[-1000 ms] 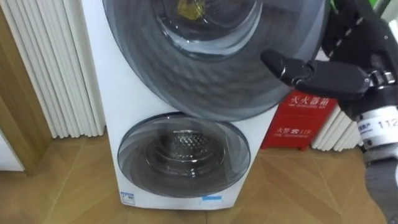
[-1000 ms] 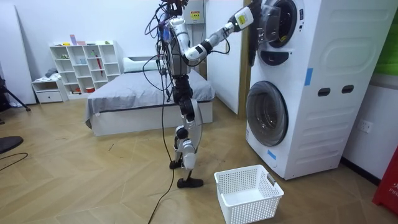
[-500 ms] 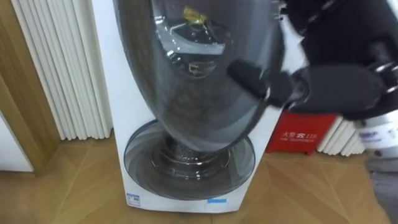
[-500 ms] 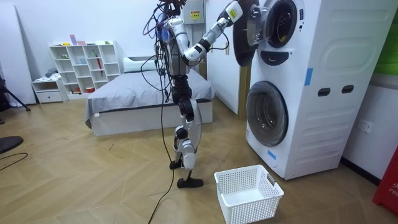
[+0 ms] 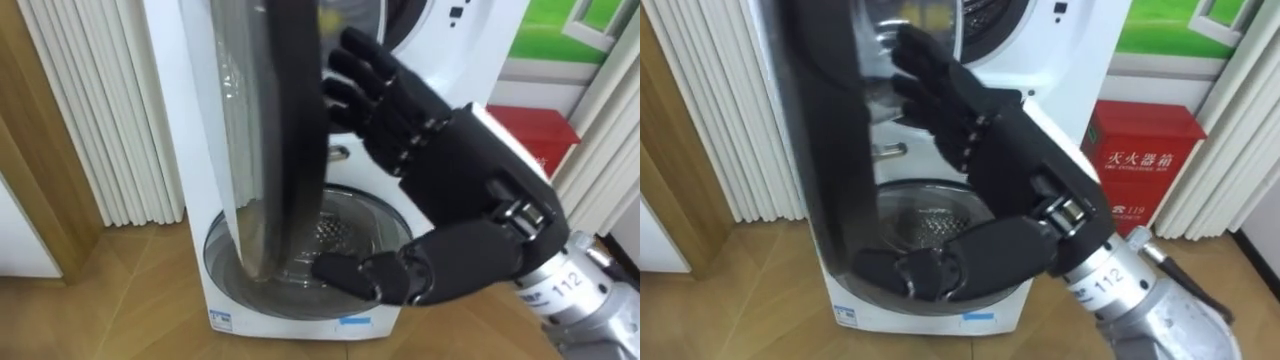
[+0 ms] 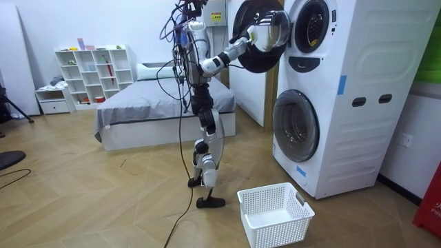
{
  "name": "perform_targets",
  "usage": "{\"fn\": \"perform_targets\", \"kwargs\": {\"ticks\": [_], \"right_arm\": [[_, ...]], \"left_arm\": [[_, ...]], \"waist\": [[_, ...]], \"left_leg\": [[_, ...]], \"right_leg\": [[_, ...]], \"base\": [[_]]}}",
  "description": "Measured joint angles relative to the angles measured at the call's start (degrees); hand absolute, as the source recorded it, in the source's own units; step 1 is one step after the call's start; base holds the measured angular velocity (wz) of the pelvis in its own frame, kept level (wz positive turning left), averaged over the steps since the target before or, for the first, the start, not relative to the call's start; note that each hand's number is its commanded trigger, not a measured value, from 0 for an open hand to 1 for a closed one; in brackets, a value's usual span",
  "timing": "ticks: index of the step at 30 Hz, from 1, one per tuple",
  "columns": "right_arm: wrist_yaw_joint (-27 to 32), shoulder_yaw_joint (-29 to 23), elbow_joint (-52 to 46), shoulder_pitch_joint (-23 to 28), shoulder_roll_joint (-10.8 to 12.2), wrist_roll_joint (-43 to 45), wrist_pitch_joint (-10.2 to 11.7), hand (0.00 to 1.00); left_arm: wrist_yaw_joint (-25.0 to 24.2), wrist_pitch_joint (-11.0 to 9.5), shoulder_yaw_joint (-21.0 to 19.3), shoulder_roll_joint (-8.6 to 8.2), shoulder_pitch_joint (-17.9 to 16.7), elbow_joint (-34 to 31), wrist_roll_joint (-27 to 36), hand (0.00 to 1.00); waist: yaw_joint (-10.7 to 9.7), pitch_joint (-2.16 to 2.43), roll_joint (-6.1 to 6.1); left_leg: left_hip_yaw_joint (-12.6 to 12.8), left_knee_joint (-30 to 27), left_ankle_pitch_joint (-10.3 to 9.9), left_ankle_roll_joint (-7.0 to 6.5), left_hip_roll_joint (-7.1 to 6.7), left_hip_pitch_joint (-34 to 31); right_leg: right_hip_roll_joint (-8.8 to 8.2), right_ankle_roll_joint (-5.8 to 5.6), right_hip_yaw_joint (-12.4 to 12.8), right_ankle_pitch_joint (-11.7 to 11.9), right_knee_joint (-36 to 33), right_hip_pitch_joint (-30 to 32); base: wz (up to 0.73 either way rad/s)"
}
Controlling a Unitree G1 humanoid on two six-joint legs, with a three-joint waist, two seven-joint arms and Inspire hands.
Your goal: Pick clothes from washing machine
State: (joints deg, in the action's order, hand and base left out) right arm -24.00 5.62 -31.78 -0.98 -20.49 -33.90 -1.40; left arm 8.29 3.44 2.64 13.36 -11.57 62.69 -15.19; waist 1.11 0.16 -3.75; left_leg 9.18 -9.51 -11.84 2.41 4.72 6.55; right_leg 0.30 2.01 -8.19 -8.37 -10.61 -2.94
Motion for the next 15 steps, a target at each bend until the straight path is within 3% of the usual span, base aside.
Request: {"fn": "perform_targets", "kwargs": {"ticks": [9, 15], "right_arm": [[-3.2, 1.1, 0.0, 0.0, 0.8, 0.4, 0.0, 0.0], [-2.8, 4.2, 0.6, -1.1, 2.9, 0.5, 0.1, 0.0]], "left_arm": [[-0.5, 0.3, 0.3, 0.01, 0.0, 0.0, 0.0, 0.0], [-0.3, 0.2, 1.1, -0.01, 1.1, 0.3, 0.0, 0.0]], "waist": [[1.4, 0.06, -0.8], [2.8, -0.03, -1.05]], "left_leg": [[-0.4, 0.0, 0.0, -0.01, -0.1, -0.2], [-1.1, -0.1, 0.0, -0.02, -0.1, -0.9]], "right_leg": [[-0.17, -0.09, -0.8, -0.1, 0.4, -0.3], [-0.1, -0.1, -0.8, -0.1, 0.9, 0.0]], "base": [[0.01], [0.04]]}}
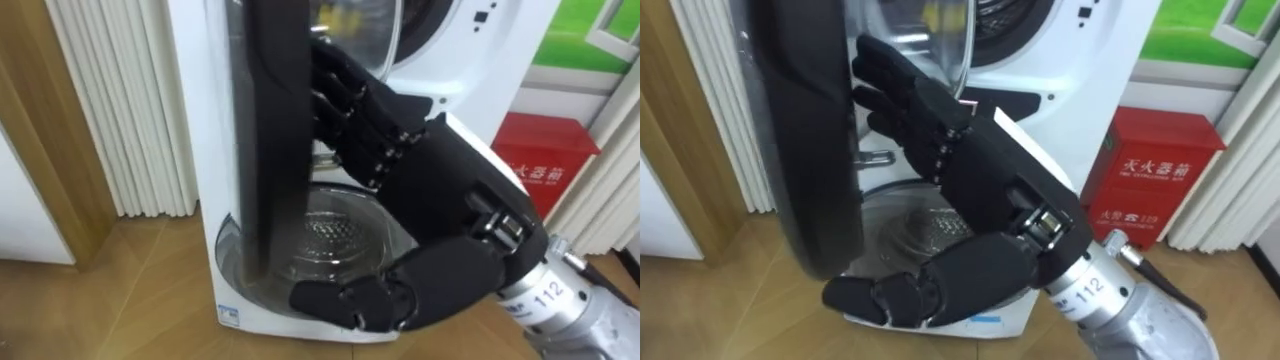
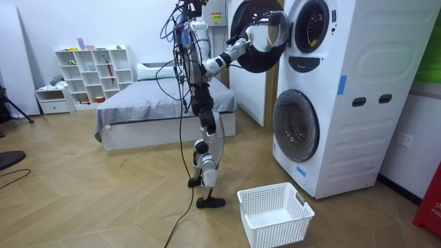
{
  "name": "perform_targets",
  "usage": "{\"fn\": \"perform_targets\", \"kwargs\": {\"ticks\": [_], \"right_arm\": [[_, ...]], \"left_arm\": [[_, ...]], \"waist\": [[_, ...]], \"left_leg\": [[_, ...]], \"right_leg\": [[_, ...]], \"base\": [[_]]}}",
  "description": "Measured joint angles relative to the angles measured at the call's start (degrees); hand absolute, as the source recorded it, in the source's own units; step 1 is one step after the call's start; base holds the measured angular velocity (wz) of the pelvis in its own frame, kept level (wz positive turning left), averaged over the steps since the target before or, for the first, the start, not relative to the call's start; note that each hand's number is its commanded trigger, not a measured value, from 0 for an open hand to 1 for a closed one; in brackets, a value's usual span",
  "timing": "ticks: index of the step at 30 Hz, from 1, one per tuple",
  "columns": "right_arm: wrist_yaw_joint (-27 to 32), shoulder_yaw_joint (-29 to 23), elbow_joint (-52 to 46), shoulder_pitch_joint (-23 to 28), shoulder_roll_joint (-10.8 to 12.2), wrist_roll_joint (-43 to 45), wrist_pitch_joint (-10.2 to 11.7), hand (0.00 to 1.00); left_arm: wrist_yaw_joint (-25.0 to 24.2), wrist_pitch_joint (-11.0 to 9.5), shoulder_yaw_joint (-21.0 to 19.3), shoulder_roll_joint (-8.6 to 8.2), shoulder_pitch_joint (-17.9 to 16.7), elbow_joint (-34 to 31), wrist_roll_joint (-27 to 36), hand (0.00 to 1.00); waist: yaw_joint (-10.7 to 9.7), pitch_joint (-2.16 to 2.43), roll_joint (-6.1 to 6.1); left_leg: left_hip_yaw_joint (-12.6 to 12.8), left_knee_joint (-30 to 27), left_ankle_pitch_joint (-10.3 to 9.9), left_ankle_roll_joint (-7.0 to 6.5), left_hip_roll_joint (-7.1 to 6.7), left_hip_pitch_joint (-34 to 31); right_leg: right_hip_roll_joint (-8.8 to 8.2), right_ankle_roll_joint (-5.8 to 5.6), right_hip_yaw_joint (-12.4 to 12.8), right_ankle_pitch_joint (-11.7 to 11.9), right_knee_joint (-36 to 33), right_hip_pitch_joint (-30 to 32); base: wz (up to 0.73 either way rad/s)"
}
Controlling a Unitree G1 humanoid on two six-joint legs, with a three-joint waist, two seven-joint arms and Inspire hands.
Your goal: Pick clothes from washing machine
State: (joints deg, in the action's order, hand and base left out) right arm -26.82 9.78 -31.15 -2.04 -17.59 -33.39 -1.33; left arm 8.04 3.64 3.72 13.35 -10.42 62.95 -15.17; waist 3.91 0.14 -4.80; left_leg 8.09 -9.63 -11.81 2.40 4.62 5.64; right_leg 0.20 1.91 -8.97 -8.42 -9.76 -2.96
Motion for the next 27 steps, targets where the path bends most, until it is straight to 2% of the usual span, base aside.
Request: {"fn": "perform_targets", "kwargs": {"ticks": [3, 6, 8, 11, 13, 15, 17, 20, 22, 27], "right_arm": [[0.0, 2.3, 0.0, -1.4, 0.5, -0.1, 0.0, 0.0], [0.0, 5.7, 1.4, -4.0, 0.9, -0.1, -0.1, 0.0], [0.5, 7.8, 2.0, -5.2, 1.6, -0.1, -0.1, 0.0], [0.6, 11.8, 5.6, -8.7, 2.6, 0.0, 0.0, 0.0], [0.5, 15.7, 7.9, -11.3, 3.0, 0.7, -0.1, 0.0], [0.4, 17.5, 8.9, -13.2, 3.3, 2.7, -0.4, 0.0], [0.3, 18.4, 9.3, -14.2, 3.9, 3.9, -1.2, 0.0], [0.4, 18.4, 9.8, -14.3, 4.3, 4.4, -1.5, 0.0], [0.6, 18.5, 10.2, -14.6, 4.4, 4.5, -2.6, 0.0], [1.9, 20.2, 10.9, -14.7, 4.4, 4.5, -2.6, 0.0]], "left_arm": [[0.0, 0.0, 1.0, 0.27, 0.6, 0.1, 0.0, 0.0], [-0.2, 0.0, 1.5, 0.25, 1.1, -0.1, -0.1, 0.0], [-0.4, 0.0, 2.3, 0.21, 1.9, -0.1, -0.1, 0.0], [-0.8, 0.0, 3.7, 0.29, 3.4, -0.1, -0.1, 0.0], [-0.9, 0.0, 4.6, 0.17, 4.1, -0.1, 0.0, 0.0], [-0.9, 0.0, 5.2, 0.04, 4.6, 0.0, -0.1, 0.0], [-0.8, 0.1, 5.6, 0.01, 4.9, 0.0, -0.2, 0.0], [-0.8, 1.2, 5.7, -0.08, 5.5, 0.0, -0.3, 0.0], [-0.8, 2.0, 5.7, -0.1, 5.5, 0.0, -0.4, 0.0], [-0.8, 2.8, 5.7, -0.13, 5.7, 0.0, -0.4, 0.0]], "waist": [[1.0, -0.33, -0.7], [2.3, -0.23, -1.27], [3.6, -0.23, -1.27], [4.5, -0.32, -1.14], [5.9, -0.59, -0.76], [6.3, -0.88, -0.35], [6.8, -1.06, -0.08], [7.6, -1.07, -0.06], [7.8, -1.07, -0.04], [7.9, -1.0, -0.06]], "left_leg": [[-0.4, 0.0, 0.0, 0.0, -0.04, -0.3], [-0.6, 0.0, 0.0, 0.0, -0.07, -0.6], [-0.9, 0.0, 0.0, 0.0, -0.08, -0.6], [-2.3, 0.0, 0.0, 0.0, -0.07, -0.7], [-2.3, 0.0, 0.0, 0.0, -0.05, -0.4], [-2.6, 0.1, 0.0, 0.0, -0.12, -0.4], [-2.8, 0.1, 0.0, 0.0, -0.2, -0.5], [-3.6, 0.2, 0.0, 0.0, -0.25, -1.1], [-3.7, 0.2, 0.0, 0.0, -0.25, -1.2], [-3.7, 0.0, 0.0, 0.0, -0.27, -1.3]], "right_leg": [[-0.04, -0.09, -0.5, -0.1, 0.2, 0.0], [-0.06, -0.08, -0.7, 0.0, 0.3, 0.1], [-0.2, -0.07, -1.3, 0.0, 0.1, 0.0], [-0.23, -0.07, -2.4, 0.0, 0.0, -0.4], [-0.22, -0.07, -2.4, 0.0, 0.0, -0.7], [-0.33, -0.07, -2.8, 0.0, 0.0, -0.8], [-0.39, -0.08, -3.0, 0.0, 0.0, -0.8], [-0.44, -0.08, -3.7, 0.0, 0.0, -0.7], [-0.43, -0.08, -3.8, 0.0, 0.0, -0.7], [-0.44, -0.08, -3.8, 0.0, 0.0, -0.7]], "base": [[0.09], [0.03], [0.1], [0.21], [0.02], [0.06], [0.08], [0.12], [0.02], [0.0]]}}
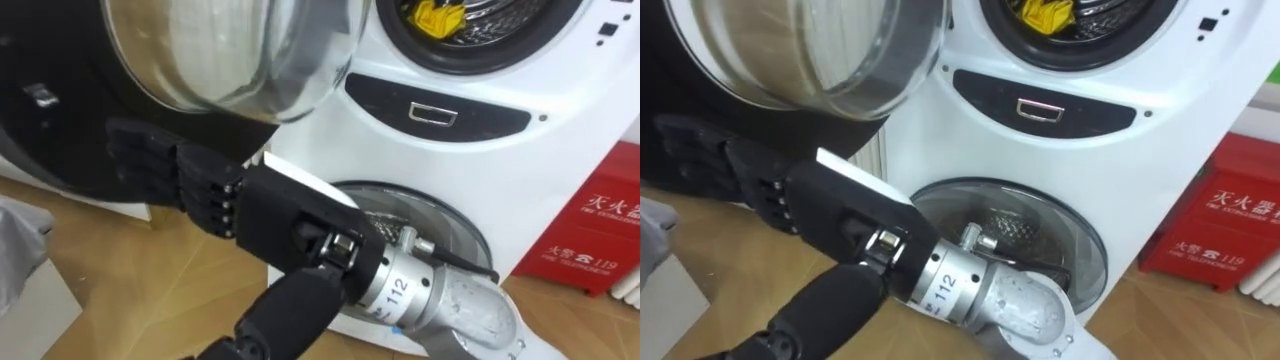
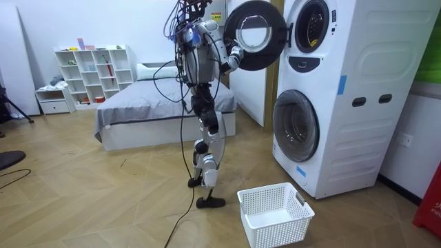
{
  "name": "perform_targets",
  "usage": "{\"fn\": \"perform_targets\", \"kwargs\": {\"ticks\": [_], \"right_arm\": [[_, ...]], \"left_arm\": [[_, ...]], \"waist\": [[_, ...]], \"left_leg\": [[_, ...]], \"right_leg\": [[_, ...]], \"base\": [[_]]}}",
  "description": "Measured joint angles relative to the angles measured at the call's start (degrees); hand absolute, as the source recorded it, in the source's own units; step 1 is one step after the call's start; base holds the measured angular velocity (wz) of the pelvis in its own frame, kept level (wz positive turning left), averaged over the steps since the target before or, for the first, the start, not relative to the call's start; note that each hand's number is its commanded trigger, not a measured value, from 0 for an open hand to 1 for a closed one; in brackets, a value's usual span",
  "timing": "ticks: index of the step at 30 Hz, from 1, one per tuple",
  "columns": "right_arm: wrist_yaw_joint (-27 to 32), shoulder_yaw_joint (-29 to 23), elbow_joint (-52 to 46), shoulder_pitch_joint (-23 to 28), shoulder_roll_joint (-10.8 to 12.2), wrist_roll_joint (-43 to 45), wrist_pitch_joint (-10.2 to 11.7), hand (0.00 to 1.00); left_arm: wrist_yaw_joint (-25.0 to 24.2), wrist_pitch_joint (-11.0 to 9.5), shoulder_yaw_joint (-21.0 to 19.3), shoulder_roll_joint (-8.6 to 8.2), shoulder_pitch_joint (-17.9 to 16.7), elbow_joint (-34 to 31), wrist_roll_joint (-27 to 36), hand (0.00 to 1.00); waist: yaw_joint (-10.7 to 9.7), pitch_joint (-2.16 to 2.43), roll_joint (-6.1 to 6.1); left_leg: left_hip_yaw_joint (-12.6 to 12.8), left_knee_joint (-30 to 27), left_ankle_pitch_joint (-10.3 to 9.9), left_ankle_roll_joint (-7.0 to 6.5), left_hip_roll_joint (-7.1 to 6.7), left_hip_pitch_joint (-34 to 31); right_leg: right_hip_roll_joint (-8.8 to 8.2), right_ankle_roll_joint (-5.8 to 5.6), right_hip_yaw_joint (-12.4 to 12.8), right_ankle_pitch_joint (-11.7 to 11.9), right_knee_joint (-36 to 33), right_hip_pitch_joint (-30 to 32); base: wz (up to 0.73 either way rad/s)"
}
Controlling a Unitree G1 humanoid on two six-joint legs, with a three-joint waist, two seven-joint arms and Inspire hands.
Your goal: Pick clothes from washing machine
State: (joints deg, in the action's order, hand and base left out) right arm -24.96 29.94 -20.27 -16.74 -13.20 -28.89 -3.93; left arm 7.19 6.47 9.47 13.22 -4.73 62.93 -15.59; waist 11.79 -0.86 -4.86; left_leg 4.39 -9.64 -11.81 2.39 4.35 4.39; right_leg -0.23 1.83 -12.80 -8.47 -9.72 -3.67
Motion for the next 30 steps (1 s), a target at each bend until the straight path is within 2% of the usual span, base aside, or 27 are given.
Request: {"fn": "perform_targets", "kwargs": {"ticks": [3, 7, 13, 15, 19, 23, 26, 30], "right_arm": [[0.0, 0.4, 0.3, -0.1, 0.0, 0.0, -1.1, 0.0], [1.0, 0.4, 2.2, -0.1, 0.0, 0.4, -1.5, 0.0], [4.2, 0.3, 4.1, -0.1, -0.1, 2.2, -2.2, 0.0], [5.0, 0.2, 4.1, -0.1, -0.1, 4.8, -2.3, 0.0], [6.9, -0.8, 4.1, 0.3, -1.1, 4.5, -2.3, 0.0], [9.4, -5.8, 3.5, 2.0, -2.9, 4.8, -2.2, 0.0], [10.5, -11.0, 2.2, 2.8, -3.6, 4.8, -2.2, 0.0], [14.3, -18.1, -0.3, 3.0, -5.5, 4.7, -1.7, 0.0]], "left_arm": [[0.0, 0.1, 0.0, -0.15, 0.2, 0.0, -0.2, 0.0], [0.1, 0.7, 0.0, -0.7, 0.2, -0.1, -0.2, 0.0], [0.2, 0.8, -0.2, -1.12, 0.0, -1.0, 0.1, 0.0], [1.4, 0.7, -0.3, -1.08, -0.7, -1.1, 0.0, 0.0], [2.3, 0.7, -0.3, -0.94, -2.4, -1.1, 0.3, 0.0], [2.3, -0.4, -2.0, -0.95, -2.8, -1.0, 0.1, 0.0], [2.3, -1.2, -3.8, -0.82, -4.2, -0.9, 0.3, 0.0], [2.3, -1.1, -4.3, -0.81, -5.6, -1.0, 0.3, 0.0]], "waist": [[0.2, 0.04, 0.05], [0.4, 0.11, 0.17], [0.5, 0.43, 0.63], [-0.3, 0.91, 0.71], [-2.2, 1.1, 0.53], [-3.3, 1.08, 0.36], [-5.6, 0.94, 0.56], [-7.4, 0.79, 0.81]], "left_leg": [[-0.1, -0.1, 0.0, 0.0, 0.0, 0.0], [-0.1, -0.2, 0.0, 0.0, 0.01, 0.0], [-0.5, -0.1, 0.0, 0.0, -0.01, 0.0], [-0.5, -0.1, 0.0, -0.02, -0.05, 0.0], [-0.6, -0.2, 0.1, -0.1, -0.15, 0.3], [-0.4, -0.6, 0.1, -0.18, -0.29, 0.3], [-0.5, -0.6, 0.1, -0.19, -0.29, 0.3], [-0.1, -0.7, 0.1, -0.19, -0.25, 0.2]], "right_leg": [[0.0, 0.0, 0.0, 0.0, 0.0, 0.0], [0.01, 0.0, 0.0, 0.0, 0.0, 0.0], [-0.08, 0.0, -0.6, 0.0, 0.0, -0.2], [-0.1, 0.0, -0.6, 0.0, 0.0, -0.2], [-0.28, -0.02, -0.8, 0.0, 0.0, -0.6], [-0.42, -0.08, -0.7, 0.0, 0.0, -0.8], [-0.4, -0.08, -0.8, 0.0, 0.0, -1.0], [-0.31, -0.07, -0.3, 0.0, 0.2, -1.0]], "base": [[0.0], [0.0], [0.03], [0.0], [0.02], [0.0], [0.0], [-0.04]]}}
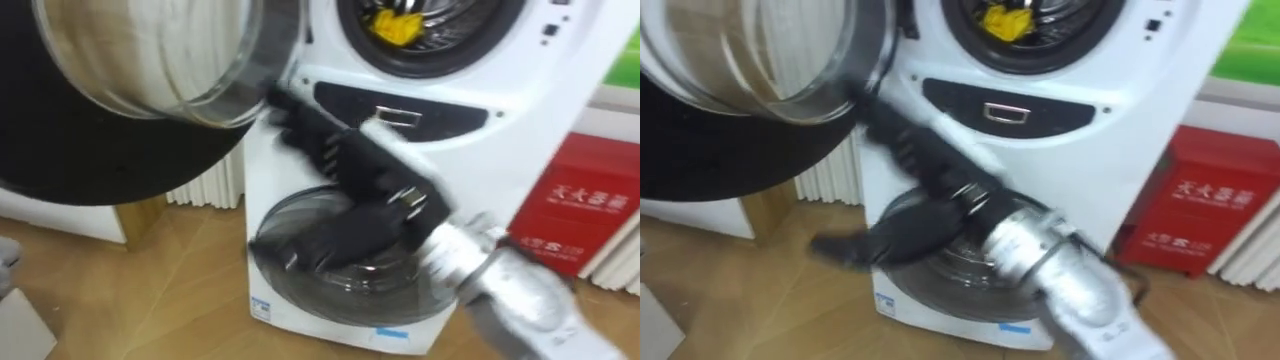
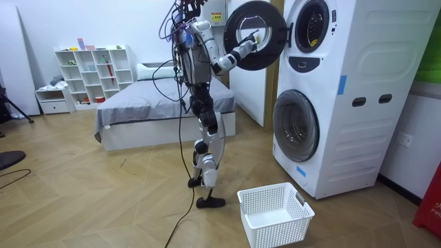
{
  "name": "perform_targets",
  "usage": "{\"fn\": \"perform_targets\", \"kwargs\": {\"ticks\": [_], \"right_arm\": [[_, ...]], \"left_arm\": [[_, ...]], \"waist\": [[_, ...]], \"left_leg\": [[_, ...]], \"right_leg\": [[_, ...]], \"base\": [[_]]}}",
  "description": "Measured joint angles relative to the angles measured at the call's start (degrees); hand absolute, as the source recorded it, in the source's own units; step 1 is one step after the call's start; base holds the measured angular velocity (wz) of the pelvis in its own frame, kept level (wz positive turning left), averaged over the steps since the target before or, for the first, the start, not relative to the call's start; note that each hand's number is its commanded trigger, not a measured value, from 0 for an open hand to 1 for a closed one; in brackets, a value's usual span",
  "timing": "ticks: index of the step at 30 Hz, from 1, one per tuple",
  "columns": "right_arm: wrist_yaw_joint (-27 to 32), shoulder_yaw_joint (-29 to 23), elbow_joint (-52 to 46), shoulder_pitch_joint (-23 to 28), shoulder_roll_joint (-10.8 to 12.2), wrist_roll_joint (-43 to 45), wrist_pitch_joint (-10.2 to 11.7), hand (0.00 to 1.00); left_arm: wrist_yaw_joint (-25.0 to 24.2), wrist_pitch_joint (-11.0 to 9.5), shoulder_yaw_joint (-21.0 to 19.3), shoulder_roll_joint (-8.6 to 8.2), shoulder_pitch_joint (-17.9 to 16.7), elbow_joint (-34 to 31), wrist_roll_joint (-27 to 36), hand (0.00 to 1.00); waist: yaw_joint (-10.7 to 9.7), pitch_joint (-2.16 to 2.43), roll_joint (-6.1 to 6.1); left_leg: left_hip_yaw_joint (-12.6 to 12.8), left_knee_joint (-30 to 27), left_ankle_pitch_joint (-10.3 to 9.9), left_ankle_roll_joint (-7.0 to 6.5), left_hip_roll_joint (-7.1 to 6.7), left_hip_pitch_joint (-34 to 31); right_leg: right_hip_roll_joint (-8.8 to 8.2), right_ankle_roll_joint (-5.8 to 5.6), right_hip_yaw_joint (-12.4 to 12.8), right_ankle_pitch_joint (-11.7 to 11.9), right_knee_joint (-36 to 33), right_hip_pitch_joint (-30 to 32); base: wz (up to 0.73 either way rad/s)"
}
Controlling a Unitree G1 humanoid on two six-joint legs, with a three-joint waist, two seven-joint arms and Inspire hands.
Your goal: Pick clothes from washing machine
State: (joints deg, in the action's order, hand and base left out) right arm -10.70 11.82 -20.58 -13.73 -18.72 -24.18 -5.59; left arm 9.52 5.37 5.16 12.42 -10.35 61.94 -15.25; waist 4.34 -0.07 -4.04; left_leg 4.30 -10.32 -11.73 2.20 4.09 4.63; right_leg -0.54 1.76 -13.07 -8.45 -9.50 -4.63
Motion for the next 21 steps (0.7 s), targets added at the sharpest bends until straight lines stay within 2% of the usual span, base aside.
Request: {"fn": "perform_targets", "kwargs": {"ticks": [5, 14, 21], "right_arm": [[1.9, -1.4, -0.3, 0.0, -0.1, -0.1, 0.7, 0.0], [4.7, -1.9, 0.0, 0.0, -0.3, -0.1, 0.7, 0.0], [6.5, -3.2, 0.0, -0.9, 0.0, -1.9, 0.7, 0.0]], "left_arm": [[0.0, 0.1, -0.6, 0.02, 0.1, -0.1, -0.1, 0.0], [0.3, 0.1, -0.9, 0.02, 0.1, -0.3, -0.1, 0.0], [0.3, 0.8, -1.8, -0.4, -0.3, -0.2, -0.5, 0.0]], "waist": [[-1.1, 0.06, -0.07], [-0.8, 0.12, -0.15], [-0.2, -0.05, 0.36]], "left_leg": [[0.4, -0.2, 0.0, 0.0, 0.0, 0.0], [0.5, 0.0, 0.0, 0.0, 0.16, 0.5], [0.1, -0.2, 0.0, 0.01, 0.17, 0.2]], "right_leg": [[0.06, 0.01, 0.4, 0.0, 0.3, 0.1], [0.08, 0.01, 0.5, 0.0, -0.2, 0.1], [0.04, 0.04, 0.0, 0.0, -0.4, 0.0]], "base": [[-0.03], [0.0], [0.02]]}}
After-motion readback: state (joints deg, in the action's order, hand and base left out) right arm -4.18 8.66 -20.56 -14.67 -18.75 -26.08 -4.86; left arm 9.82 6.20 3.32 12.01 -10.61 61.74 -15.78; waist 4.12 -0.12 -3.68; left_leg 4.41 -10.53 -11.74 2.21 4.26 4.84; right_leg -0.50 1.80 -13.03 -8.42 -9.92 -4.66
